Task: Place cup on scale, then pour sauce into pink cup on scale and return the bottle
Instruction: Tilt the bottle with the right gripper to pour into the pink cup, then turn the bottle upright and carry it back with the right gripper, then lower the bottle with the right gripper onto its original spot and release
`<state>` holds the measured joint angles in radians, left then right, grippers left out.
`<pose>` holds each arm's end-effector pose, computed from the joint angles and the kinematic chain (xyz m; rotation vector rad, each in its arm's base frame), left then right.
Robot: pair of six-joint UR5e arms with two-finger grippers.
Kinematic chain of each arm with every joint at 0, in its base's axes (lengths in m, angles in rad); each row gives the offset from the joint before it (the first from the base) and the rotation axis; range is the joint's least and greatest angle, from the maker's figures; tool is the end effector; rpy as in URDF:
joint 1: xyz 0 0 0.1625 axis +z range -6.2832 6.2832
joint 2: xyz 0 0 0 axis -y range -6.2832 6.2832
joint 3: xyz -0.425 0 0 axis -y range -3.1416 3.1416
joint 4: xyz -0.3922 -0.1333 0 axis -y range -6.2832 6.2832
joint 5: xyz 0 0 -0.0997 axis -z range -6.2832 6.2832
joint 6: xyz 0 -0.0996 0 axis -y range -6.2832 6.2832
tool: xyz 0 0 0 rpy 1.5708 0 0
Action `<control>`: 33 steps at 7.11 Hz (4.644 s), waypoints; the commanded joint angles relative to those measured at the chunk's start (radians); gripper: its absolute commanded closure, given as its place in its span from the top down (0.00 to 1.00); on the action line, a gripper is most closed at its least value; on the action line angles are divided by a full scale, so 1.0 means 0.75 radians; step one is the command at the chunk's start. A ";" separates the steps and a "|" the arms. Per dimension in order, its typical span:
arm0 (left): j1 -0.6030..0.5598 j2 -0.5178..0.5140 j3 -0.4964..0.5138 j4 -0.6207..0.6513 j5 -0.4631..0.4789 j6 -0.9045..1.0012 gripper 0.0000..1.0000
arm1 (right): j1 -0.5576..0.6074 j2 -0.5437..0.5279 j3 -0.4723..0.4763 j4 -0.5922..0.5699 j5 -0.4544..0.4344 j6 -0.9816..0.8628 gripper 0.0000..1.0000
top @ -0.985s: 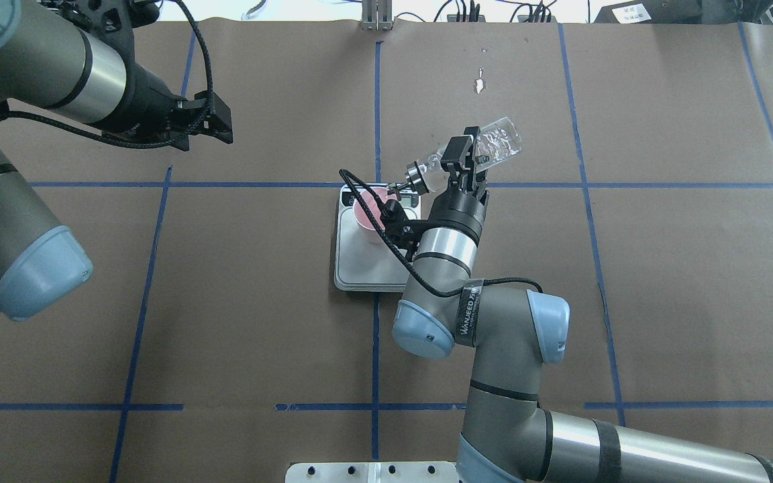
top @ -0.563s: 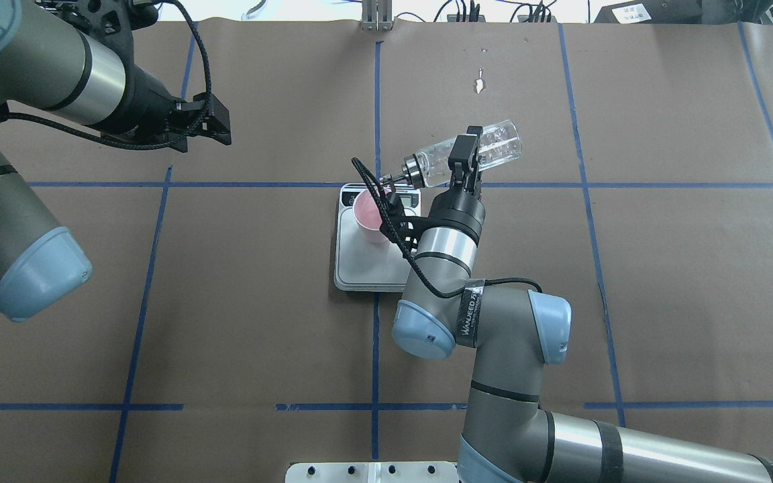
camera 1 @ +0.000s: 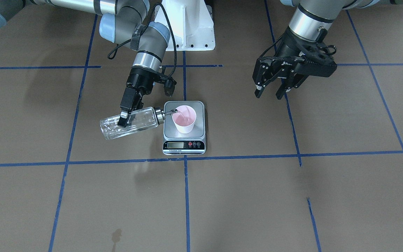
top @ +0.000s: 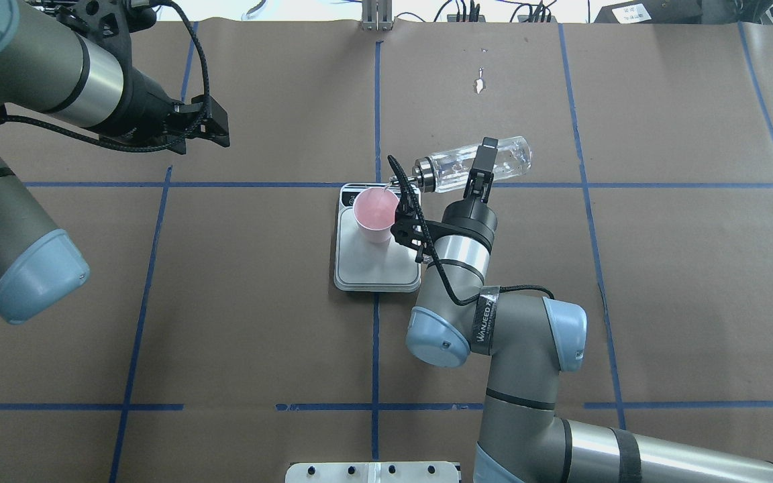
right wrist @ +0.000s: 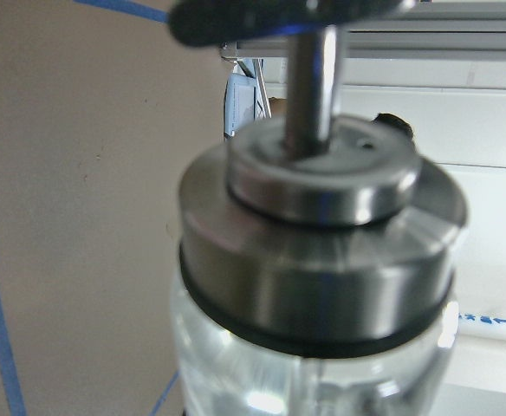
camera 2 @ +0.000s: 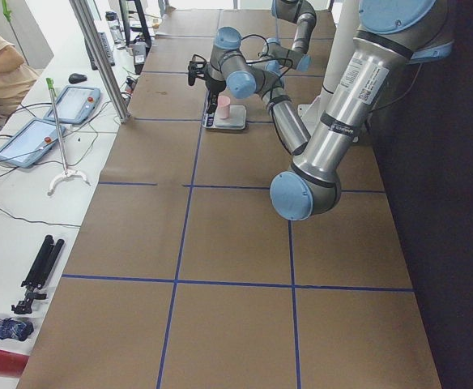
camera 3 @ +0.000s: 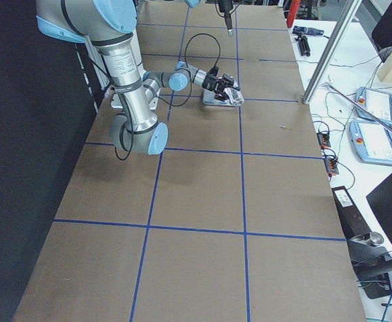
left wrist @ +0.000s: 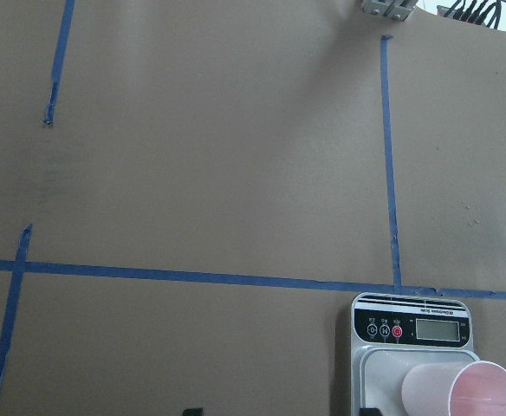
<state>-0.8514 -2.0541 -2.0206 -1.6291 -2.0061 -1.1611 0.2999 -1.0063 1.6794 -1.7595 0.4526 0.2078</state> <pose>0.3011 -0.4823 0.1897 0.2527 1.0222 -0.1845 -0.5480 -0.4027 0.2692 1.0769 0.5274 -0.6660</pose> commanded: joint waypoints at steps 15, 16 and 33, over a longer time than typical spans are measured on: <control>-0.004 0.004 -0.010 0.004 0.000 -0.002 0.67 | 0.075 -0.712 0.169 1.323 0.411 0.993 0.00; -0.004 0.006 -0.012 0.004 0.000 -0.004 0.67 | 0.091 -0.829 0.229 1.348 0.482 1.062 0.00; -0.006 0.012 -0.073 0.018 0.000 -0.021 0.68 | 0.075 -0.759 0.033 1.469 0.485 1.421 0.00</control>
<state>-0.8553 -2.0448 -2.0670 -1.6178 -2.0065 -1.1754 0.3558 -1.5761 1.7025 -0.6575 0.8161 1.2732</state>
